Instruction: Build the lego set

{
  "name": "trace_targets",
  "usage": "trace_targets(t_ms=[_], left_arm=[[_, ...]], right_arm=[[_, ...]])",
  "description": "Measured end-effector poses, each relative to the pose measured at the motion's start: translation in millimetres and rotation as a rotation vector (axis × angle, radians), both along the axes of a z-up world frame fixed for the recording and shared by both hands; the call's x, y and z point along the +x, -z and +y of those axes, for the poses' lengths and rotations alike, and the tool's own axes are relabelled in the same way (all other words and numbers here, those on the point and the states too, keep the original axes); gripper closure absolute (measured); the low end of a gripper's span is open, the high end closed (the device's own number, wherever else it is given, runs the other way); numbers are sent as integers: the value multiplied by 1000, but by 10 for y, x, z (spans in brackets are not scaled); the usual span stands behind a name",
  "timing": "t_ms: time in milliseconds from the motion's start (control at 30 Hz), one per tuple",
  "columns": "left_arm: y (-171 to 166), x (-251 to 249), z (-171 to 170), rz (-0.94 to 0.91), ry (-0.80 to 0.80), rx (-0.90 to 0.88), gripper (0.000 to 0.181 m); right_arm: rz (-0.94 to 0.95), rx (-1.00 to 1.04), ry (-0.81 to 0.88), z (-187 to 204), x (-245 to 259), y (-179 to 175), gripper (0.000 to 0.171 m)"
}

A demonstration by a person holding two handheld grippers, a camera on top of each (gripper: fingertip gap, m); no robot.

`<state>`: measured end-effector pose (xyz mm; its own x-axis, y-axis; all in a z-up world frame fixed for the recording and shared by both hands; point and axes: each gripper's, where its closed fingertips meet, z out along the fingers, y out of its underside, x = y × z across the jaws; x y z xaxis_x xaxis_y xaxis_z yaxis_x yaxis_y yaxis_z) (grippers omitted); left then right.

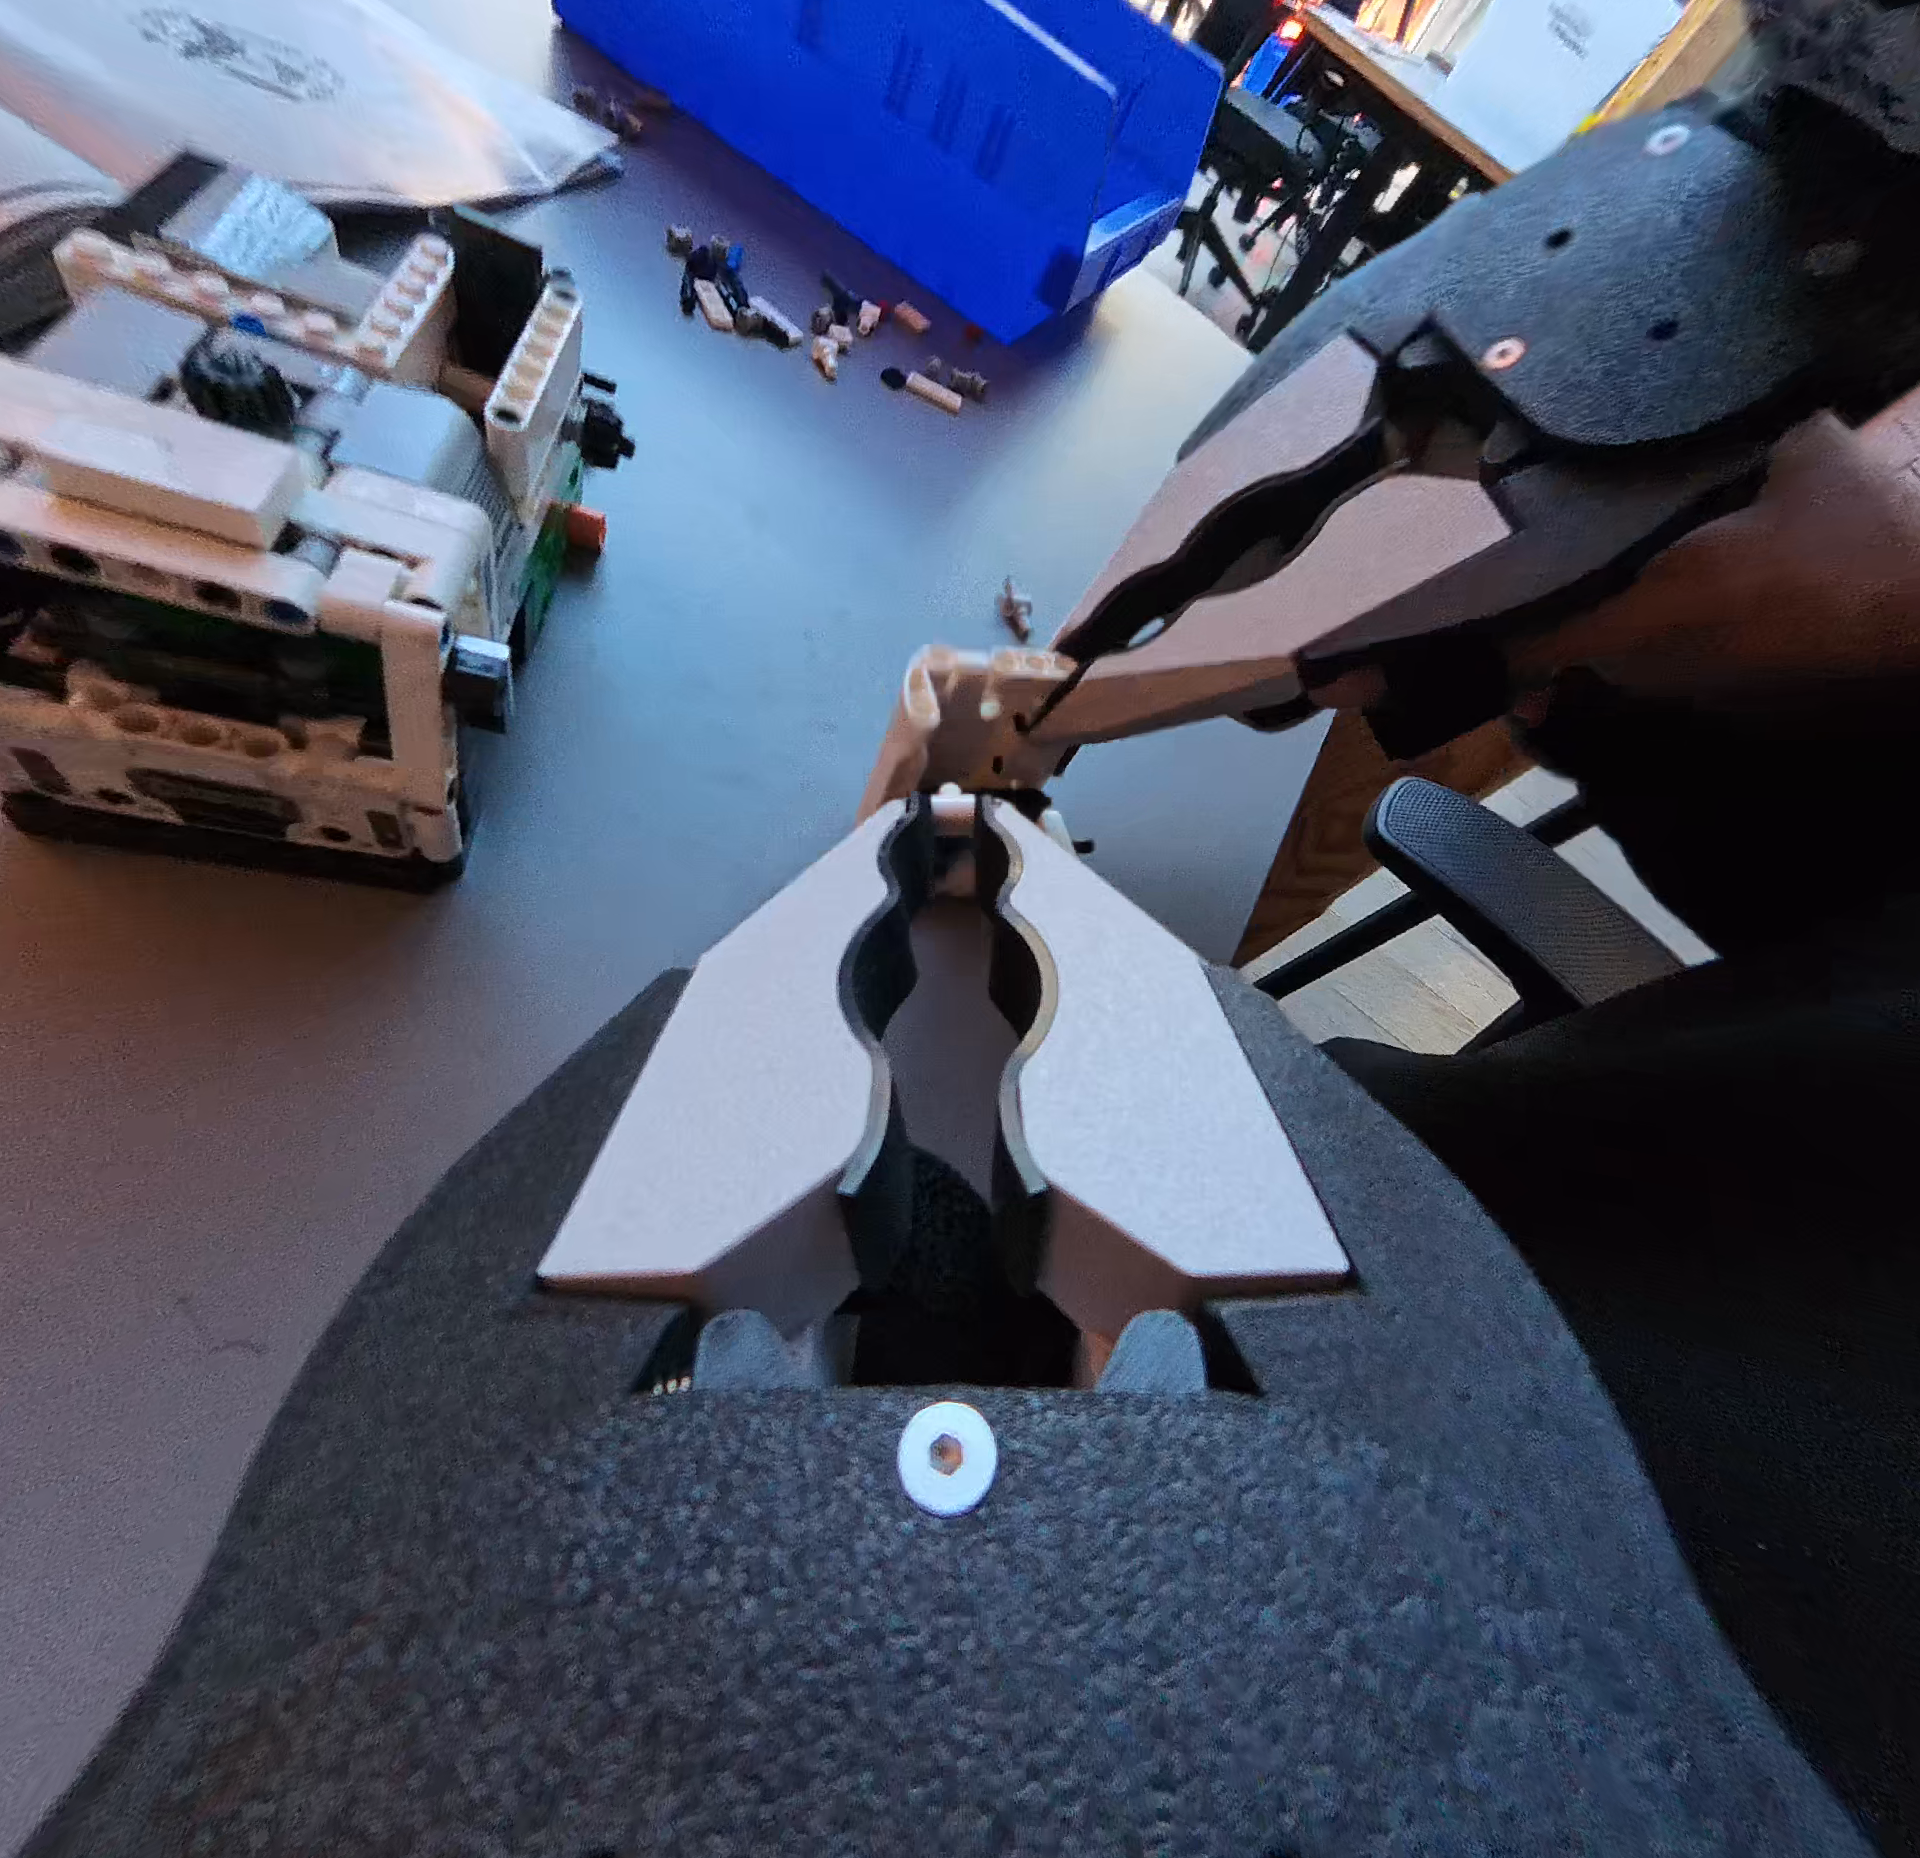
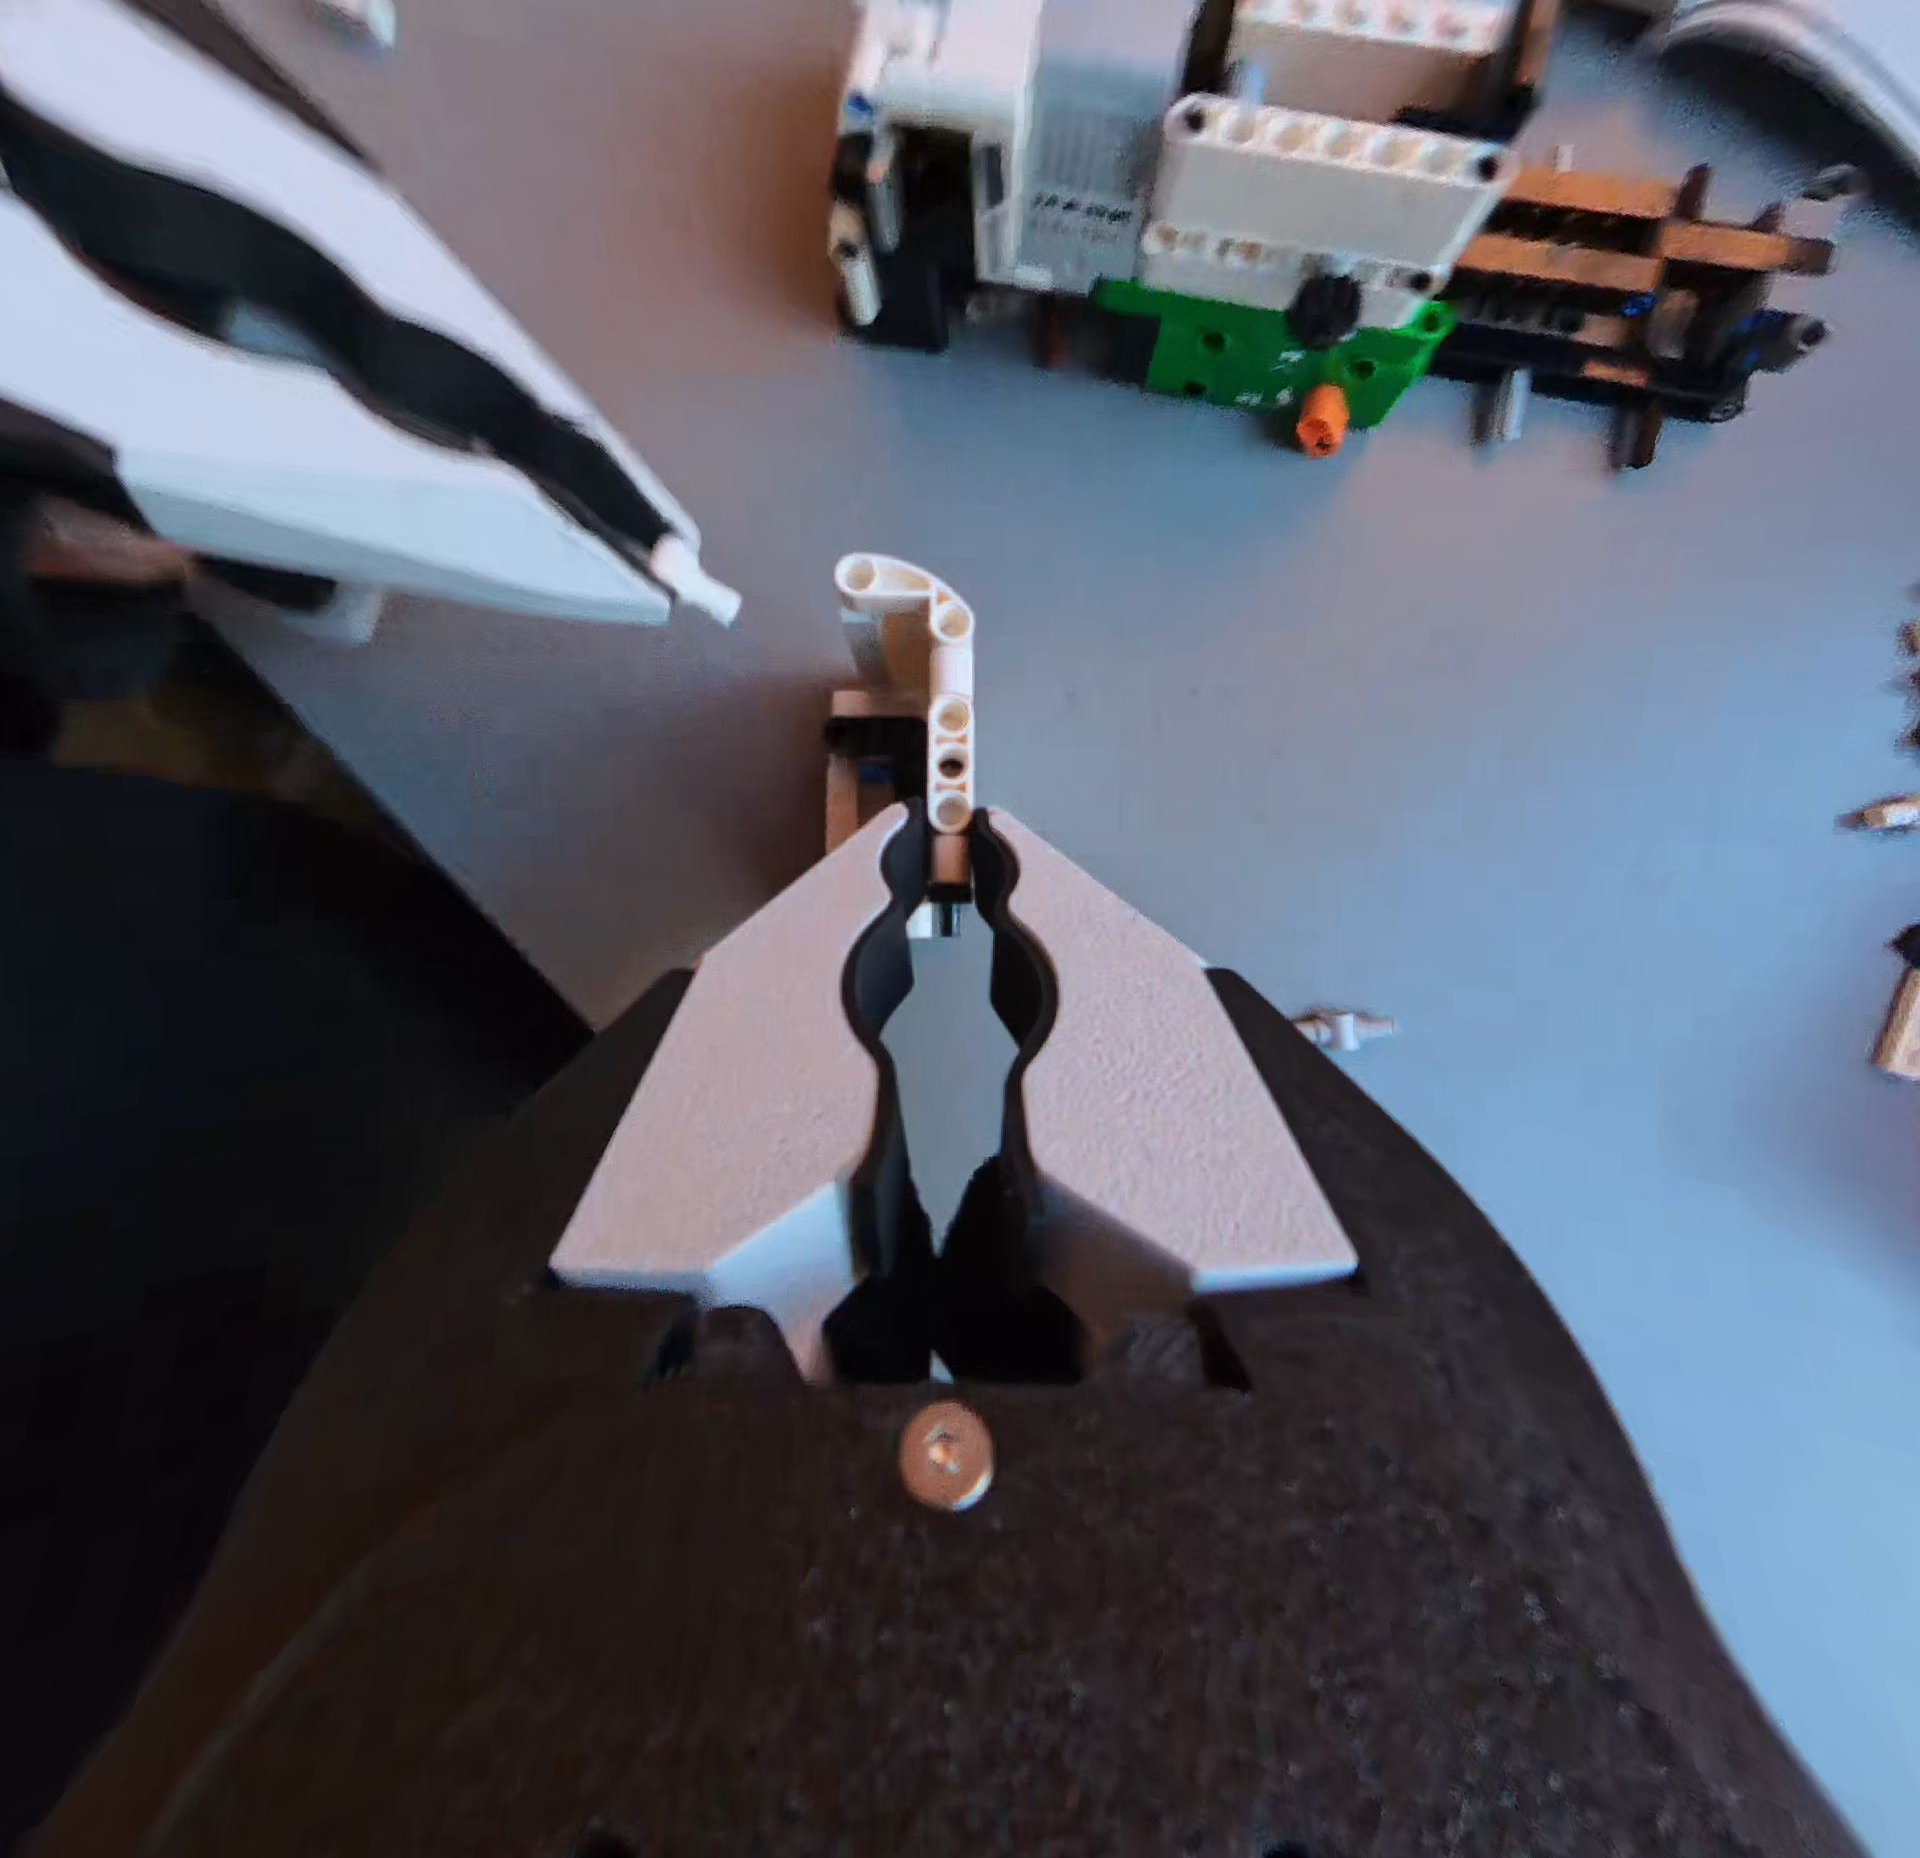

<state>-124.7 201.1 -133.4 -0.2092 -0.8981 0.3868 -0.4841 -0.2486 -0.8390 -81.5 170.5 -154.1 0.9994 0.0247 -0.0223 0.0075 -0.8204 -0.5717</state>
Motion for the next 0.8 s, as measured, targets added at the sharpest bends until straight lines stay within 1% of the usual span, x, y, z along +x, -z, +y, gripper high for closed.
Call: trace_targets(t_ms=[67, 133, 200, 333, 433, 500, 567, 633, 733, 800], left_arm=[[-57, 9, -7, -24, 8, 16, 175], [-43, 35, -26, -25, 22, 28, 175], [16, 54, -45, -9, 29, 34, 175], [134, 55, -72, 21, 29, 35, 175], [127, 58, -79, 17, 25, 27, 175], [102, 59, -86, 6, 23, 20, 175], [74, 55, -99, -10, 24, 8, 175], [59, 54, -116, -23, 24, -1, 175], [57, 58, -149, -29, 27, 2, 175], [42, 64, -182, -39, 31, 11, 175]], right_arm=[[-31, -123, -111, -66, -54, 27, 164], [-92, -146, -165, -18, -19, 15, 164], [-92, -174, -197, 3, -31, 52, 164], [-76, -101, -199, 54, -56, 50, 163], [-32, -37, -207, -1, -96, 33, 153], [-29, 42, -222, -29, -100, 10, 149], [-15, 103, -202, -63, -56, 51, 149], [47, 161, -174, -68, -47, 104, 148], [127, 282, -163, 1, -81, 63, 150], [157, 305, -170, 31, -96, 63, 151]])
